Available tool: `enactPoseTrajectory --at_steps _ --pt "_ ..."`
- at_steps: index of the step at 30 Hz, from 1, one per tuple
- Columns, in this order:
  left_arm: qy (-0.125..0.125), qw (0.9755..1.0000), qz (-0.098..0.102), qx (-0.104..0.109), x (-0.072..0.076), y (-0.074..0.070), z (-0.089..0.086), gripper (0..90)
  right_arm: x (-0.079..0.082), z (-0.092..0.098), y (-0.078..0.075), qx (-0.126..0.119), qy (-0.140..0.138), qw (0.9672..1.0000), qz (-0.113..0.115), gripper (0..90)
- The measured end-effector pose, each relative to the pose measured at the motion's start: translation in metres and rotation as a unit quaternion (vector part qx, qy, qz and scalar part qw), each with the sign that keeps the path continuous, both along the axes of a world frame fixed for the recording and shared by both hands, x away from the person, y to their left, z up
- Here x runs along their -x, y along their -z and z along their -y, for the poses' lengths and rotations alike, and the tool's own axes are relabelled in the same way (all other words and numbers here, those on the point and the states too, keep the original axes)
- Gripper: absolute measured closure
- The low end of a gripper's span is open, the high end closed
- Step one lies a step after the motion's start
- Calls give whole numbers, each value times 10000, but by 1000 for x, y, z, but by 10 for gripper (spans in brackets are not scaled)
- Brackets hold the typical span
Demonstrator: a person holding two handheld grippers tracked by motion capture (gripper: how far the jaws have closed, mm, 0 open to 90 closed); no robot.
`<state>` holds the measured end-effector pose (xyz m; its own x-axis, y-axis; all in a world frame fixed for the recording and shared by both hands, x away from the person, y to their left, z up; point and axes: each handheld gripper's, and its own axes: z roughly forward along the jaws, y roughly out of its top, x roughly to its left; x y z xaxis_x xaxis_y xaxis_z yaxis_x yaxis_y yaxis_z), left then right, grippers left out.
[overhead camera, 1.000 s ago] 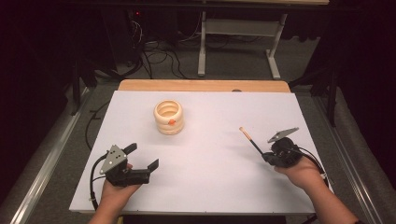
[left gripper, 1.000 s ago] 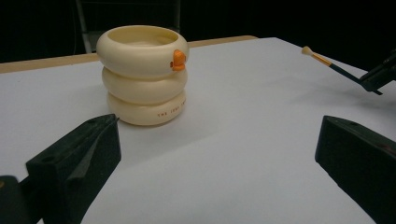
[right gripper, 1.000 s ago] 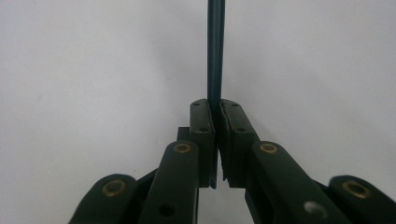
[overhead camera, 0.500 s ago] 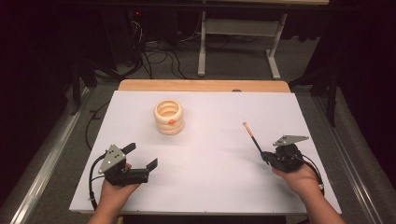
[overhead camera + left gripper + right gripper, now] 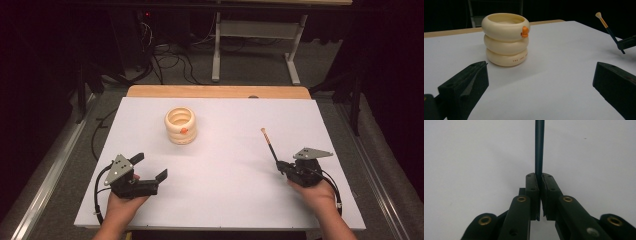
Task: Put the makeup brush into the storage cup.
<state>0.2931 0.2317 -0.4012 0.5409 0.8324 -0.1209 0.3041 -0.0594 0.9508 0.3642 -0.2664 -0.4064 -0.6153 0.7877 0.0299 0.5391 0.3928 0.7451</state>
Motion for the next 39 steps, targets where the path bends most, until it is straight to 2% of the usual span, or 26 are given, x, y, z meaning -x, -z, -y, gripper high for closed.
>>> enactPoseTrajectory --at_steps 5,10,11,17,21,25,32,33,37,39 --pt "-16 10000 -34 1 -1 1 1 8 3 3 1 -214 7 9996 179 869" --pt "-10 10000 -58 -19 -2 2 2 8 3 8 2 -369 17 9991 189 869" --pt "-8 10000 -62 -15 -2 2 2 8 3 8 5 -446 39 9989 125 868" --pt "-4 10000 -40 -37 -1 2 4 8 5 10 6 -459 67 9988 182 869" --pt "16 10000 -36 -38 -1 2 5 8 6 12 6 -527 110 9978 388 869" --pt "13 10000 -37 -24 -1 2 4 8 8 13 7 -610 155 9970 452 868" --pt "27 10000 -26 -18 -1 2 4 9 10 9 8 -603 111 9958 682 868" --pt "29 10000 -25 -18 -1 2 4 8 12 9 9 -612 84 9949 796 868" --pt "28 10000 -22 -12 -1 1 4 9 14 9 8 -709 129 9934 890 868" --pt "24 10000 -27 3 -1 2 4 9 15 10 8 -749 151 9920 1006 868"
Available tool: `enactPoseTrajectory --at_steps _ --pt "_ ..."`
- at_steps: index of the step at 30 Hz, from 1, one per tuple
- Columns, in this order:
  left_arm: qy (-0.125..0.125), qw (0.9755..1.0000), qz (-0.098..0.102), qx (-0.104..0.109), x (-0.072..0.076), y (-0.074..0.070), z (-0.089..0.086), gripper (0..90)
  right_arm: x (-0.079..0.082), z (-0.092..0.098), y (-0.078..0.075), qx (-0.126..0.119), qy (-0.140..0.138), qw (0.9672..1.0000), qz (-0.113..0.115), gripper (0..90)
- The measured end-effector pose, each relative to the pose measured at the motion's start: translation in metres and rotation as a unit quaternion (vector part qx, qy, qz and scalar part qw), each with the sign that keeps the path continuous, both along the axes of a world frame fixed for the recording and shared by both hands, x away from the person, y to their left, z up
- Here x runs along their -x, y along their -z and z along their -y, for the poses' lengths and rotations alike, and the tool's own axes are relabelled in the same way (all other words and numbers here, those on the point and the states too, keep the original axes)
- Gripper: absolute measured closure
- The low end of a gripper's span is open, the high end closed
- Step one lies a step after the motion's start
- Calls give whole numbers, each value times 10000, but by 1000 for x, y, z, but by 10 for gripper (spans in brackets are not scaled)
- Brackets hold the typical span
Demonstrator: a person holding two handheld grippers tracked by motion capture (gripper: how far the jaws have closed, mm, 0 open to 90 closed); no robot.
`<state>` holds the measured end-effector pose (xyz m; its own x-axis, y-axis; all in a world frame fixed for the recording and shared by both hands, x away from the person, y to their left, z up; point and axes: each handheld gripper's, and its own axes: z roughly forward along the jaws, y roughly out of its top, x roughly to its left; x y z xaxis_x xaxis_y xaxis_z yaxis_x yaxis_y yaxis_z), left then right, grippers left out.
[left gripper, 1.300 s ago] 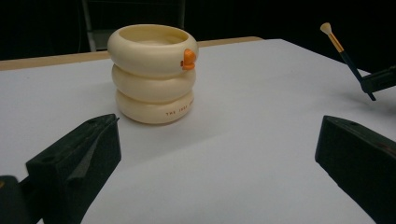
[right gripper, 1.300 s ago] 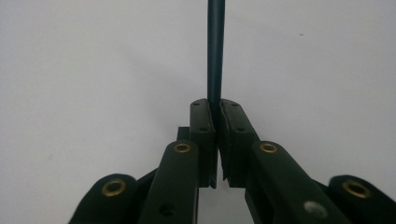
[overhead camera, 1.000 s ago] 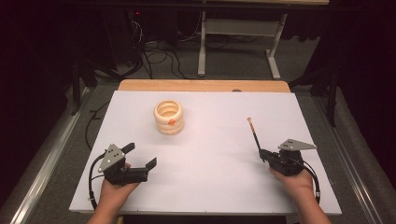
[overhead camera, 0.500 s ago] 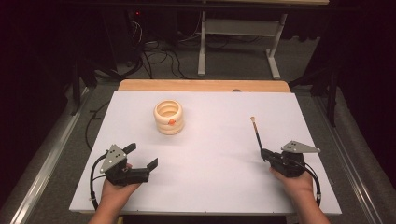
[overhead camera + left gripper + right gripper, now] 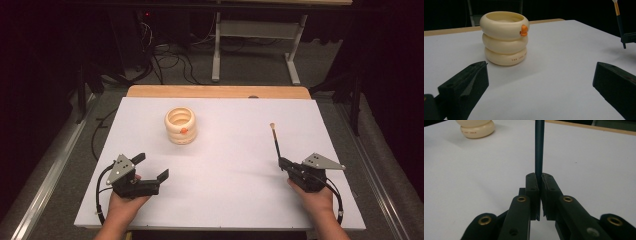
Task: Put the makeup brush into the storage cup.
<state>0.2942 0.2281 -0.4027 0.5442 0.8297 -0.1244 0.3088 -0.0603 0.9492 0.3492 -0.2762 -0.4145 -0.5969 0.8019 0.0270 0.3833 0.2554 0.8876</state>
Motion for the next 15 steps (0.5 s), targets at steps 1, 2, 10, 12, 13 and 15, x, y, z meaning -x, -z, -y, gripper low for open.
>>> enactPoseTrajectory --at_steps 1,2,10,12,13,15 --pt "-2 10000 -2 -7 0 0 0 9 0 0 0 0 0 10000 0 868" --pt "-3 10000 -2 -4 0 0 0 9 1 0 1 -42 -23 10000 87 868" --pt "2 10000 5 1 0 0 0 8 2 -1 3 -20 -27 9997 245 868" --pt "-1 10000 8 -5 0 0 0 9 3 -2 4 22 -26 9996 281 868" --pt "-3 10000 10 -6 0 0 0 8 2 -2 4 25 -32 9996 286 867" --pt "-15 10000 12 -5 0 0 0 8 3 -3 4 9 -24 9996 295 868"
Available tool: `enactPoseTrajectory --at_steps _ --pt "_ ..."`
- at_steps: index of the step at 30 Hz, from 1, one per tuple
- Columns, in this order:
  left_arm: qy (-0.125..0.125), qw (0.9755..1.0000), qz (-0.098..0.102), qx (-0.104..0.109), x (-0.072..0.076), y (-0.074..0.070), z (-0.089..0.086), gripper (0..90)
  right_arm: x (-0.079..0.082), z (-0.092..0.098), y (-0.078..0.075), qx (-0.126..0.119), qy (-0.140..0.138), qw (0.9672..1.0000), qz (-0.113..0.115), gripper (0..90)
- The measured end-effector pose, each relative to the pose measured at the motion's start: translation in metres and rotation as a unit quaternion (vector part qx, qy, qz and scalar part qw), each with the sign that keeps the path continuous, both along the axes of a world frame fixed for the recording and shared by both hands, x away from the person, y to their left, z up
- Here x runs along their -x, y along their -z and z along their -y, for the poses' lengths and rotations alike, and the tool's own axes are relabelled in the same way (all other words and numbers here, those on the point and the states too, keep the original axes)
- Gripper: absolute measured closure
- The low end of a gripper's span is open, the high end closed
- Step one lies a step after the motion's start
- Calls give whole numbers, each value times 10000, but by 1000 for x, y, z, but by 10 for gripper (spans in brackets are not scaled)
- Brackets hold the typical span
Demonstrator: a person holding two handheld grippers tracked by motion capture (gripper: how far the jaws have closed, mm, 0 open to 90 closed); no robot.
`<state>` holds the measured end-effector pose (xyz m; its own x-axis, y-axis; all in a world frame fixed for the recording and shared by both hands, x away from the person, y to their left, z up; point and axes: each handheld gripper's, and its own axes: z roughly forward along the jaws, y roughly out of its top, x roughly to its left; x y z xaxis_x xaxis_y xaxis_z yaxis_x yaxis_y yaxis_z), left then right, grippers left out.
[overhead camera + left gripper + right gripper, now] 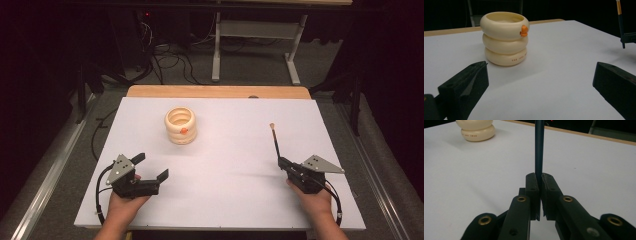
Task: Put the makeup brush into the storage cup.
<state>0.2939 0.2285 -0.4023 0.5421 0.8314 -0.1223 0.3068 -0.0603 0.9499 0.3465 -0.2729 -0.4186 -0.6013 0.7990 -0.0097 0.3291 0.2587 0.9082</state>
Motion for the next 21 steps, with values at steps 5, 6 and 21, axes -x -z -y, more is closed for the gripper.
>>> enactPoseTrajectory --at_steps 5,6,21 --pt "-2 10000 -10 2 0 0 0 9 2 -4 -1 -2 -28 9999 110 868" --pt "-4 10000 -11 0 0 0 0 9 3 -6 -2 10 -41 9999 146 868" --pt "23 10000 -16 -21 0 1 1 9 11 -47 -4 69 -573 9979 294 868"
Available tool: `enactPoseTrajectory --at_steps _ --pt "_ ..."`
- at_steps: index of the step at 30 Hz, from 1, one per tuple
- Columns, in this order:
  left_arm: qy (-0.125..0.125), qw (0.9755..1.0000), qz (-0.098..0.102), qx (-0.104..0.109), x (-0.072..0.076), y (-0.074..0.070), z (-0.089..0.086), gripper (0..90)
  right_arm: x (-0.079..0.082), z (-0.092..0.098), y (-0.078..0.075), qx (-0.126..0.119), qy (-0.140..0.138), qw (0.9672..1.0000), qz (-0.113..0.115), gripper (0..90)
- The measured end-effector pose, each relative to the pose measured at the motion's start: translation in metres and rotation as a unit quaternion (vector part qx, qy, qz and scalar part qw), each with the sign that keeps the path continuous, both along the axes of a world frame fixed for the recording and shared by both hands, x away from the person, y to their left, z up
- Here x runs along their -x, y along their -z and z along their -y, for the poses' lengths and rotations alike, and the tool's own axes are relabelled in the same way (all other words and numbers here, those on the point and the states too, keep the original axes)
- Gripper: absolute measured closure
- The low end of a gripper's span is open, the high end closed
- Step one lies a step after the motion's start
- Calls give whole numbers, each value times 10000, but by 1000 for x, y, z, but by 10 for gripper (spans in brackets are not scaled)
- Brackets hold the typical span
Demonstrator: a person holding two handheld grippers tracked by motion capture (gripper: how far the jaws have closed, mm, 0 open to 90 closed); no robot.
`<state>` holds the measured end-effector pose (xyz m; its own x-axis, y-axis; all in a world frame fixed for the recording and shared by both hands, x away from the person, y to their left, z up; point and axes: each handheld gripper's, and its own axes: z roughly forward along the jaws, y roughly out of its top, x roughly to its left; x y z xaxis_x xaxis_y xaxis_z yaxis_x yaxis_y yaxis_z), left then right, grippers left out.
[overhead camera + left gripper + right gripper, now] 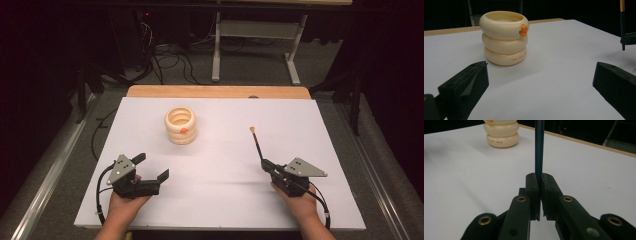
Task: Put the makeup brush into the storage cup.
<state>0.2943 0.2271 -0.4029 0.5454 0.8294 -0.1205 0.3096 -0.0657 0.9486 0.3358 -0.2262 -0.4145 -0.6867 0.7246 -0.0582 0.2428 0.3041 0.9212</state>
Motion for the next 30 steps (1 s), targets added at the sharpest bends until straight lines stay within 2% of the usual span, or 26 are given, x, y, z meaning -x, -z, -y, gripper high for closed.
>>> enactPoseTrajectory --at_steps 5,12,24,30 --pt "4 10000 4 -6 0 0 0 9 2 -11 0 -16 -140 9999 -25 868" --pt "11 10000 2 -20 0 0 1 9 2 -19 2 4 -195 9998 -55 868" --pt "35 10000 3 -45 -1 1 2 9 4 -38 1 -10 -354 9994 12 868" --pt "51 10000 5 -39 -1 1 4 9 5 -51 1 60 -471 9989 36 868"
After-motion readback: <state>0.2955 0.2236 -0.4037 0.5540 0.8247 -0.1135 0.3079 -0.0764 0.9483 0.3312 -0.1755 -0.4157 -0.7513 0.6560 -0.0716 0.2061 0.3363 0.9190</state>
